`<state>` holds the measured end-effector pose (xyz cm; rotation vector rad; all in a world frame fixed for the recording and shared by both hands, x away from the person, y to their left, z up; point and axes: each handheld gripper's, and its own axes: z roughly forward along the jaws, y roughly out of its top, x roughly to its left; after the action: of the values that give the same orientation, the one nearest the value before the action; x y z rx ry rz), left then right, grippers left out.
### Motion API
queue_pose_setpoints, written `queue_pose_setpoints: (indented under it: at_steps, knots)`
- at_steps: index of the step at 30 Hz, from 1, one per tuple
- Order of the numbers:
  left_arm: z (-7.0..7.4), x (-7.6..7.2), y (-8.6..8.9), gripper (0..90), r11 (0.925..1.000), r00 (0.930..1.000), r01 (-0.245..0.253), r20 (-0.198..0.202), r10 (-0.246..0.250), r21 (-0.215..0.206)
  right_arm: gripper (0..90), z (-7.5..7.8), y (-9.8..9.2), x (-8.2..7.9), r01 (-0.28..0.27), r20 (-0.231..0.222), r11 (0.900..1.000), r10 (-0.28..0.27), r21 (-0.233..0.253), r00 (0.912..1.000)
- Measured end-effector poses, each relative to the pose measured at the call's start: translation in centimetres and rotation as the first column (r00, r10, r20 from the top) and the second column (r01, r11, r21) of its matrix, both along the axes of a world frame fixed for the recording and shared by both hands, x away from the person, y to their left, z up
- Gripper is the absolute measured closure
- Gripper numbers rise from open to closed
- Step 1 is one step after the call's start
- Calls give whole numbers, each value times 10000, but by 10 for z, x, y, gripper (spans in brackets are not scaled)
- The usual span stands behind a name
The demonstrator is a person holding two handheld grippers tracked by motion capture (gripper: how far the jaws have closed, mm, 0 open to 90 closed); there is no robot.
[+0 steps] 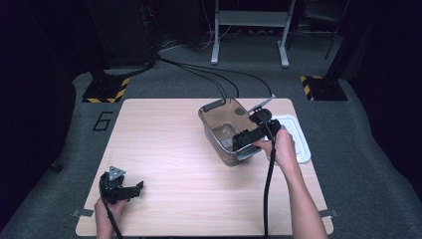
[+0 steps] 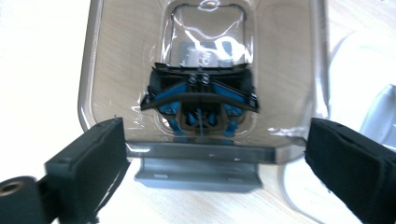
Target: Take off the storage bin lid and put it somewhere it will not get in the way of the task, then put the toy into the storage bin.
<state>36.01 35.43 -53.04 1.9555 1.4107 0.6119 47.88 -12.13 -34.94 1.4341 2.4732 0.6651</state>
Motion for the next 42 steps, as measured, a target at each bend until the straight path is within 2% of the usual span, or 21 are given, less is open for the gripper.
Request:
queue_pose_setpoints:
  at_steps: [5,6,8,13,18,22,24,25,26,27,32,35,39,40,41,42]
  knots:
    - [0,0,0,86,10000,10000,1,-2,-1,0,0,3,-15,-3,104,234,9999,-105,11,9997]
    - [0,0,0,86,10000,10000,0,-2,0,-4,0,4,-25,-5,290,359,9995,-294,124,9989]
    - [0,0,0,86,10000,10000,0,-2,0,0,0,4,-28,-5,419,346,9990,-425,160,9985]
    - [0,0,0,86,10000,10000,1,-6,-1,-2,0,-2,-57,-5,952,464,9949,-967,322,9942]
    - [0,0,0,86,10000,10000,2,1,-2,8,0,-17,-83,1,1507,513,9868,-1537,585,9868]
    - [0,0,0,87,10000,10000,5,-1,-5,11,0,-32,-97,5,1924,479,9807,-1939,353,9798]
    - [0,0,0,87,10000,10000,3,-3,-3,4,0,-36,-99,6,2000,443,9789,-2019,423,9784]
    - [0,0,0,87,10000,10000,1,1,-1,7,0,-42,-104,8,2210,474,9749,-2220,257,9739]
    - [0,0,0,87,10000,10000,1,1,-1,7,0,-42,-104,8,2210,474,9749,-2220,257,9739]
    - [0,0,0,87,10000,10000,4,-1,-4,8,0,-49,-109,10,2379,438,9709,-2390,274,9700]
    - [0,0,0,87,10000,10000,5,1,-5,9,0,-65,-118,16,2672,321,9629,-2684,375,9628]
    - [0,0,0,87,10000,10000,5,1,-5,3,0,-74,-121,20,2819,340,9591,-2827,265,9586]
    - [0,0,0,87,10000,10000,7,-1,-7,5,0,-88,-126,29,3166,134,9481,-3171,297,9483]
    - [0,0,0,87,10000,10000,8,-2,-8,7,0,-92,-129,31,3102,217,9502,-3108,287,9502]
    - [0,0,0,87,10000,10000,8,-3,-8,5,0,-96,-129,33,3230,296,9458,-3239,327,9456]
    - [0,0,0,87,10000,10000,8,-2,-8,7,0,-99,-129,34,3414,147,9392,-3421,381,9395]
